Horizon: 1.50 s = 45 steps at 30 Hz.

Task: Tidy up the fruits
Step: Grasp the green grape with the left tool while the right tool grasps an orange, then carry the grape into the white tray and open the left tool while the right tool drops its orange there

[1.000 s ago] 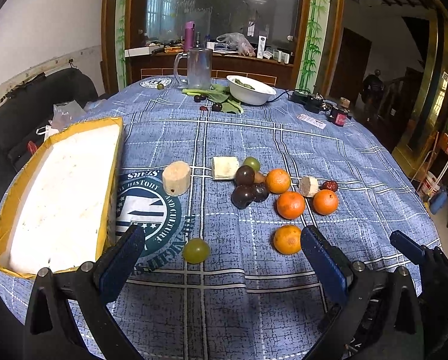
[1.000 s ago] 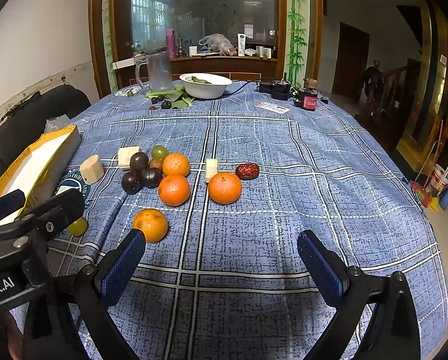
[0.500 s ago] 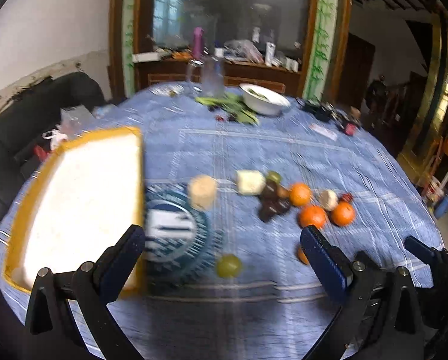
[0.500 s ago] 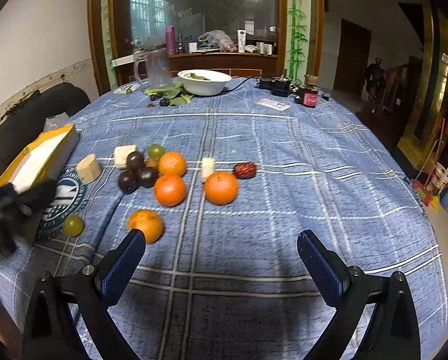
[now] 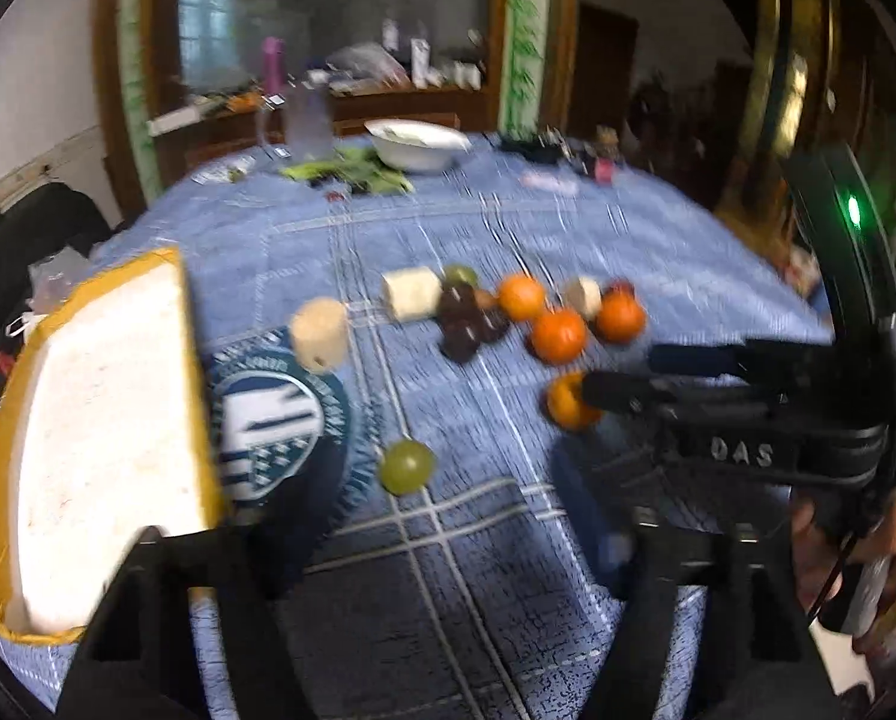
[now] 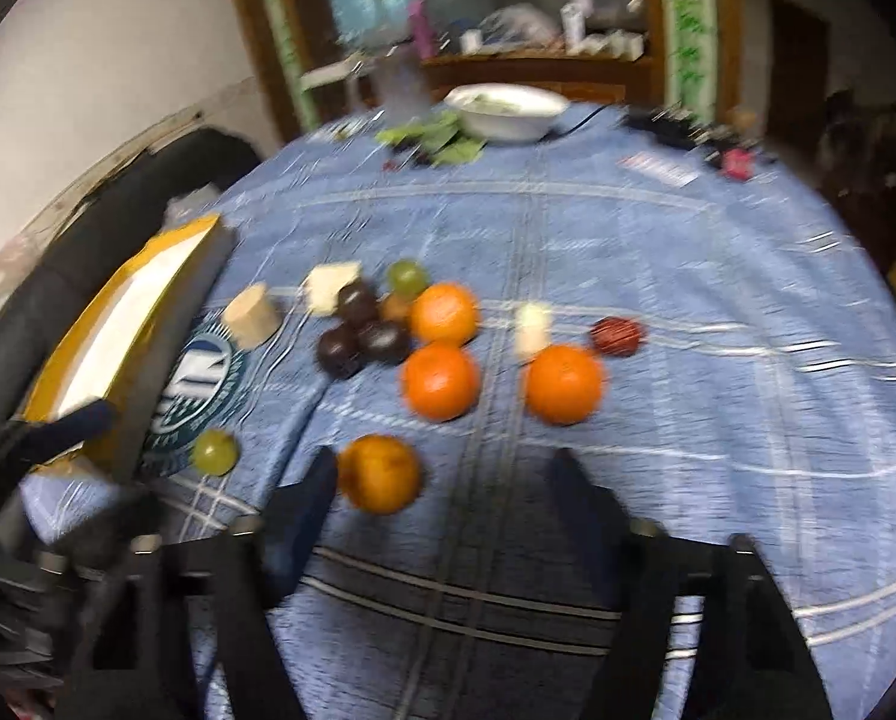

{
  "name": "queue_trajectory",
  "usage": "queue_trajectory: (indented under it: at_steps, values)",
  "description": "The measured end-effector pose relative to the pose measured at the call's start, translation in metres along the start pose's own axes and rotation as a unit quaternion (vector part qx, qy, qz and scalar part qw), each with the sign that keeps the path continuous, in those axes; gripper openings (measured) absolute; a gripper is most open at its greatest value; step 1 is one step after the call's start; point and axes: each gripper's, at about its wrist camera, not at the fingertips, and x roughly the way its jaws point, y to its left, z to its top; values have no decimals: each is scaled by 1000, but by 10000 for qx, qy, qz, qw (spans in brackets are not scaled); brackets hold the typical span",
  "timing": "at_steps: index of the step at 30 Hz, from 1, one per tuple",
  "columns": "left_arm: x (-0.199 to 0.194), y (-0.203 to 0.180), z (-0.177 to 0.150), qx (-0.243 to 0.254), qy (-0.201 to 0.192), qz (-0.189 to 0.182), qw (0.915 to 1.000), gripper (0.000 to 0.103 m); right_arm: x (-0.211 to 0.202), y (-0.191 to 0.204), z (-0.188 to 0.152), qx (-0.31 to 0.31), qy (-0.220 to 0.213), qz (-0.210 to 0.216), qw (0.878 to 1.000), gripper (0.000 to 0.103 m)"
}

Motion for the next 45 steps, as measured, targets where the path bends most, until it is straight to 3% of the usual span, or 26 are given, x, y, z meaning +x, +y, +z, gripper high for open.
queue_trajectory:
  at_steps: [8, 11, 12, 13, 16, 19, 25, 30, 35, 37, 41, 45]
  values:
    - [31, 13, -2, -237, 447, -171, 9986, 55, 20, 8, 5, -87, 223, 509, 9984, 59]
    - [39, 16, -2, -306, 584, -267, 9975, 48, 27, 14, 3, -149, 357, 667, 9970, 59]
    - [41, 14, -3, -288, 596, -210, 9976, 48, 29, 16, 2, -180, 395, 699, 9966, 58]
    - [42, 13, -3, -255, 595, -158, 9978, 47, 28, 18, 2, -231, 370, 678, 9967, 50]
    - [42, 11, -3, -237, 562, 36, 9981, 37, 28, 21, 0, -260, 427, 961, 9941, 34]
    - [41, 16, -3, -371, 547, 115, 9977, 25, 27, 25, -2, -314, 406, 918, 9944, 33]
    - [30, 26, -4, -679, 380, -42, 9970, 24, 13, 26, -5, -269, 261, 851, 9957, 33]
    - [-2, 29, 2, -766, -109, -26, 9970, 24, -7, 34, -3, -383, 7, 738, 9965, 33]
    - [-35, 63, 5, -1153, -448, 321, 9918, 24, -22, 57, 5, -576, -152, 881, 9943, 33]
    - [-44, 86, 2, -1388, -501, 625, 9871, 24, -22, 73, 11, -672, -170, 1037, 9922, 33]
    - [-51, 126, -7, -1622, -446, 1335, 9767, 24, -12, 112, 25, -855, -144, 1463, 9854, 33]
    - [-51, 153, -15, -1730, -325, 1741, 9689, 24, 9, 163, 37, -1168, -103, 1789, 9769, 34]
